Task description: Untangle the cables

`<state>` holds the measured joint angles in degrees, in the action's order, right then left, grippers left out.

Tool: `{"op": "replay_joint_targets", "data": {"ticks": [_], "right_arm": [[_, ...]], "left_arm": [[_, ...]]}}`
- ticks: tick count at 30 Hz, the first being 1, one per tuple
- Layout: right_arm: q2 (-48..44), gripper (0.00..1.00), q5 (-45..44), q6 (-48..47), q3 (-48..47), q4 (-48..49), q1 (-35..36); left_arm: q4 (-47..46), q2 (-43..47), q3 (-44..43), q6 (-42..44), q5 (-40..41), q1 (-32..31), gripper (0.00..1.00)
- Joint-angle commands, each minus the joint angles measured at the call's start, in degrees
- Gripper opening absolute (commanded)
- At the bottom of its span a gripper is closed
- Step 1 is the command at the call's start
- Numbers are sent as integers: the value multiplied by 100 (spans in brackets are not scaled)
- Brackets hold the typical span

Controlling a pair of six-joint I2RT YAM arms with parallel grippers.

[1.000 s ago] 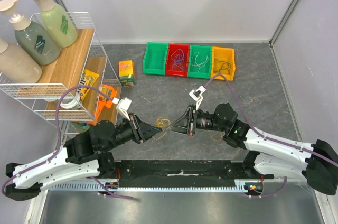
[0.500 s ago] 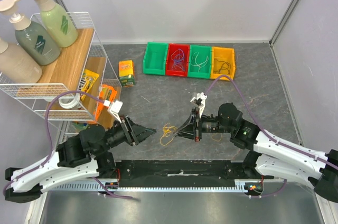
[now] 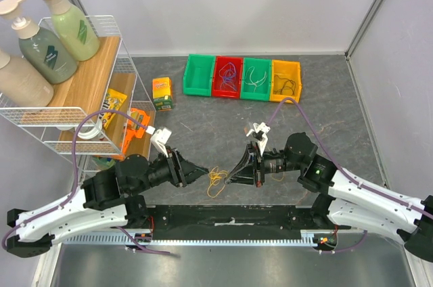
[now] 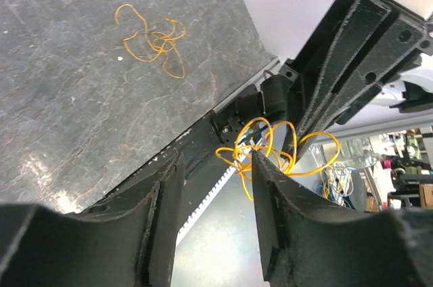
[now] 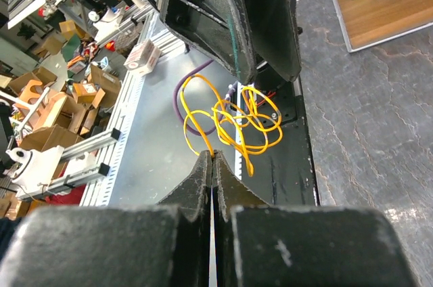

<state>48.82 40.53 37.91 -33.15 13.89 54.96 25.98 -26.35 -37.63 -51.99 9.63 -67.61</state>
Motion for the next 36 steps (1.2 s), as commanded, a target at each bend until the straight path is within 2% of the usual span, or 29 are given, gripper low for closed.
{"op": "replay_joint_targets", "data": {"ticks": [1,4,7,13,18,22,24,28,31,34,36], "right_arm": [[-74,0,297,32,-60,290,-3],[-13,0,376,85,-43,377,-3],[23,0,403,129,-34,465,-3],[31,0,411,155,-25,466,-3],[14,0,420,164,19,474,-3],[5,0,420,173,27,474,-3],[22,0,403,155,19,448,-3],[66,0,411,147,1,448,-3],[75,0,411,129,-8,448,-3],[93,0,411,138,-8,457,-3],[102,0,411,138,-8,448,-3]], "left_arm": [[-611,69,1,189,-259,3,55],[-804,51,19,128,-304,-6,59],[-962,-115,-25,101,-400,3,59],[-1156,-564,-105,171,-681,-6,42],[-1288,-679,-104,163,-734,3,35],[-1262,-766,-148,189,-778,3,24],[-1236,-810,-183,206,-822,-6,25],[-1332,-802,-140,259,-936,3,37],[-1332,-802,-148,294,-1121,-6,38],[-1332,-810,-131,312,-1147,-6,34],[-1315,-802,-140,321,-1086,3,24]]}}
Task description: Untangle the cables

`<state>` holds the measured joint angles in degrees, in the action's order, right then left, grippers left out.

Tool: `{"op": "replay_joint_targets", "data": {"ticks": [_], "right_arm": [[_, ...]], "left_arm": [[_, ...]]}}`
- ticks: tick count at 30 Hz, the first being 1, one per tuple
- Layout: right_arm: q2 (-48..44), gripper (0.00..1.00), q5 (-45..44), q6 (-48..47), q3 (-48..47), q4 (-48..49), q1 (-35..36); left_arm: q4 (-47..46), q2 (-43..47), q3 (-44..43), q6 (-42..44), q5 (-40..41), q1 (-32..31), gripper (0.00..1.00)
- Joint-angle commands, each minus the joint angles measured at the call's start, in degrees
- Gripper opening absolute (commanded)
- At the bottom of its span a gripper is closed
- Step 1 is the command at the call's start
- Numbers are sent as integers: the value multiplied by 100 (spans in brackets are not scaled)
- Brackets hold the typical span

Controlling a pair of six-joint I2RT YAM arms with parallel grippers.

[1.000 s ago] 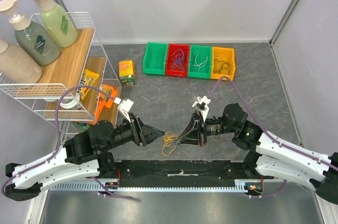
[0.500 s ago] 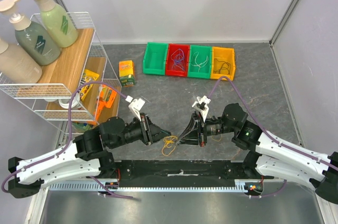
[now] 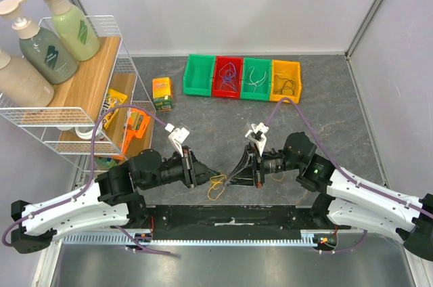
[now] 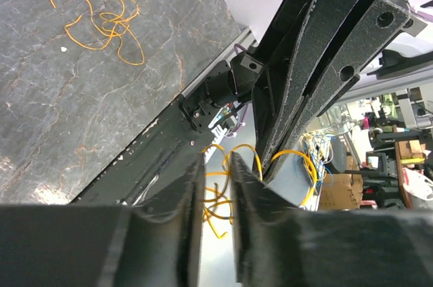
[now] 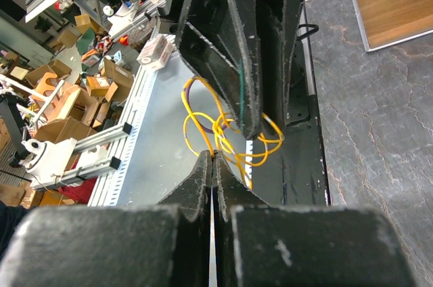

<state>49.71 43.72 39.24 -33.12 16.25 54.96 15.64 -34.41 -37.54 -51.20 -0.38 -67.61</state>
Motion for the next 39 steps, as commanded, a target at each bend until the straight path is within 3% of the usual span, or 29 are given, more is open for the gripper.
{"op": "replay_joint_targets", "data": {"ticks": [1,5,8,10,12,15,28,31,34,36,39], "right_arm": [[3,0,92,-4,-10,212,-3],[-102,0,-117,-171,-19,-199,-3],[-348,0,-1073,-601,-115,-1235,-3],[-523,0,-2152,-856,-229,-2279,-3],[-682,0,-3775,-849,-387,-3289,-3],[-1015,0,-5650,-393,-458,-4338,-3],[-2948,0,-8072,786,-414,-5624,-3],[-3108,0,-7855,551,-388,-5318,6],[-2784,4,-6382,-414,-318,-4484,-3],[-2302,26,-4925,-969,-335,-3782,-3],[-1327,42,-3243,-1523,-554,-3218,-3]], "left_arm": [[-237,-4,-166,233,-15,-6,19],[236,223,-289,85,765,3,2],[632,776,-219,-231,1696,-6,2],[791,1180,-114,-346,2198,3,2],[923,1480,-78,-382,2533,-6,2],[1282,1718,-148,-452,2929,-6,2],[1837,1886,-254,-698,3466,3,2],[1838,1868,-236,-725,3422,3,2],[1820,1772,-271,-751,3282,-6,2],[1811,1684,-307,-751,3203,-6,2],[1759,1596,-342,-725,3106,3,2]]}}
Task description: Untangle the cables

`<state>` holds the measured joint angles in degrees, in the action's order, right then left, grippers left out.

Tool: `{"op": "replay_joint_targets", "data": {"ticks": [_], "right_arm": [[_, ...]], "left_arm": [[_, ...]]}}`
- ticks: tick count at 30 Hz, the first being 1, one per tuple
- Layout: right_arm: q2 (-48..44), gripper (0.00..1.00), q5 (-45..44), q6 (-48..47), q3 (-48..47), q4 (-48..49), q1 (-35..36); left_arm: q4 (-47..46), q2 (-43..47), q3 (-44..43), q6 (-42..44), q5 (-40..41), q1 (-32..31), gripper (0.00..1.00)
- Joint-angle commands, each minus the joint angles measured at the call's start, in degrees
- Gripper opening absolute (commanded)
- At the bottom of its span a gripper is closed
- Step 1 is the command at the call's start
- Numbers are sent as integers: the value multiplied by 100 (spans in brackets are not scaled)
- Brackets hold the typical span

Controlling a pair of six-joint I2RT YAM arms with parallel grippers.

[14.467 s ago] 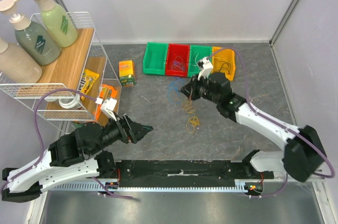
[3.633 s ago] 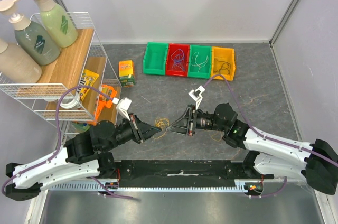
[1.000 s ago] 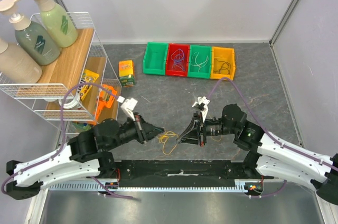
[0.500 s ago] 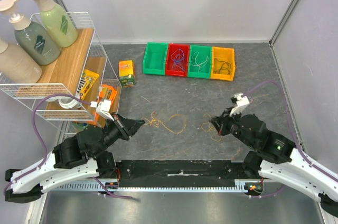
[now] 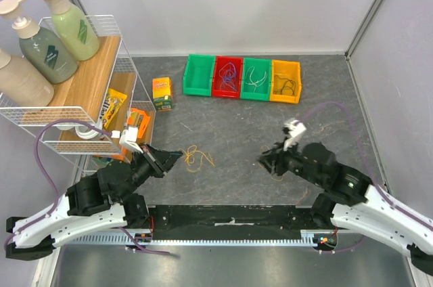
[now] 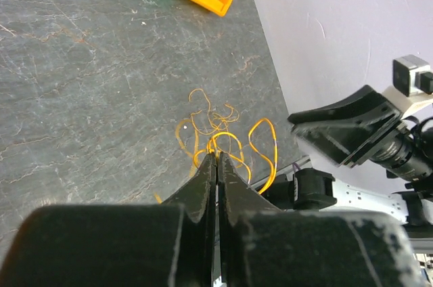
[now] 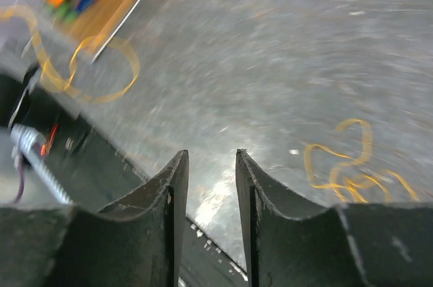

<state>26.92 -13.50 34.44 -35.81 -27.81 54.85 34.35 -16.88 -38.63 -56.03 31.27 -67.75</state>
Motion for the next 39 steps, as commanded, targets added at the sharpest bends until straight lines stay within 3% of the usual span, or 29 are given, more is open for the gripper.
{"op": "replay_joint_targets", "data": {"ticks": [1,9,14,19,28,33,37,39], "right_arm": [[1260,47,2884,-1183,-329,1356,8],[2844,75,4504,-1229,-769,3183,96],[3276,74,4022,-922,-1181,3405,193],[3582,73,3872,-245,-1243,4284,508],[3645,72,2292,-1202,-1402,2799,632],[3759,63,2237,-1220,-1262,2843,632],[3979,35,2307,-1159,-1314,2948,632],[4023,35,2492,-1088,-1288,3097,624]], "left_arm": [[-130,-175,-224,-242,-94,7,2],[-157,-403,-259,-268,-498,7,2],[-139,-535,-259,-400,-692,16,2],[-174,-728,-241,-549,-727,7,2],[-209,-738,-303,-514,-806,7,2],[-218,-667,-241,-593,-806,7,2],[-218,-658,-276,-585,-841,7,2],[-209,-632,-285,-576,-833,16,2]]}}
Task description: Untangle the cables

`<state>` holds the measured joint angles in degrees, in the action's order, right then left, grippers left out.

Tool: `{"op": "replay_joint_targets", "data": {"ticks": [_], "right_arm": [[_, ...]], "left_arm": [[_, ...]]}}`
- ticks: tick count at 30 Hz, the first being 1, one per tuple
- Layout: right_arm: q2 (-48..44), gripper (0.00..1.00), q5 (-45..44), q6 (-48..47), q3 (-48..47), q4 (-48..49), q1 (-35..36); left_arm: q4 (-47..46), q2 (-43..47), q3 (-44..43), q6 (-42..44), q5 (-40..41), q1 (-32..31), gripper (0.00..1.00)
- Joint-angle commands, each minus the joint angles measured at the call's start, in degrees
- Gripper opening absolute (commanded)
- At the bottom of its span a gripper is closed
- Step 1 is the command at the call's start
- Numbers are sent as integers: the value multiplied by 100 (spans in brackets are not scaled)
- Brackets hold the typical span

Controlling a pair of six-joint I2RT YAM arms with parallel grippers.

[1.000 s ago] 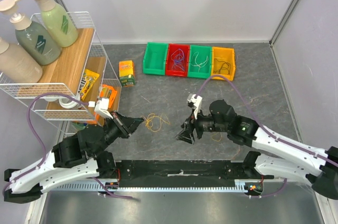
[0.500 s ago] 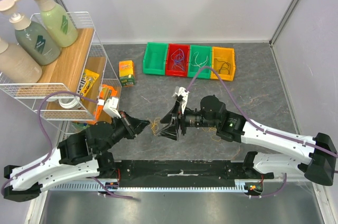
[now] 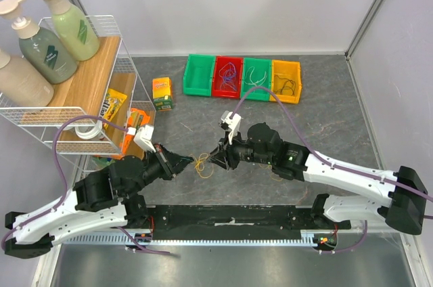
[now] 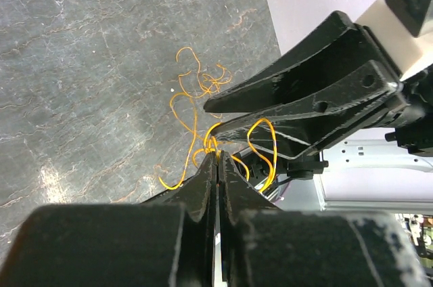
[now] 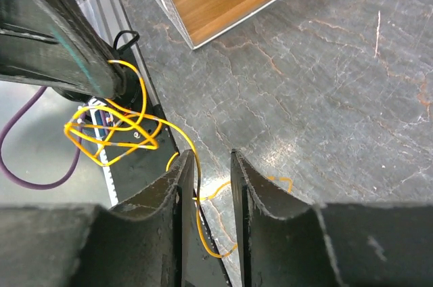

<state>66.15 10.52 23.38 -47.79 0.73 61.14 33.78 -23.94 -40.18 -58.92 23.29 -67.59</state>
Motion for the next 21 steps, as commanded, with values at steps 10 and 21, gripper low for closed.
{"op": "replay_joint_targets", "data": {"ticks": [10,21], "right_arm": [[-181,0,-295,343,164,428,-6],[915,0,-779,351,-1240,-556,-1191]], "left_arm": [[-118,214,-130,-120,-105,-8,19],[102,1295,72,-481,-535,0,61]]}}
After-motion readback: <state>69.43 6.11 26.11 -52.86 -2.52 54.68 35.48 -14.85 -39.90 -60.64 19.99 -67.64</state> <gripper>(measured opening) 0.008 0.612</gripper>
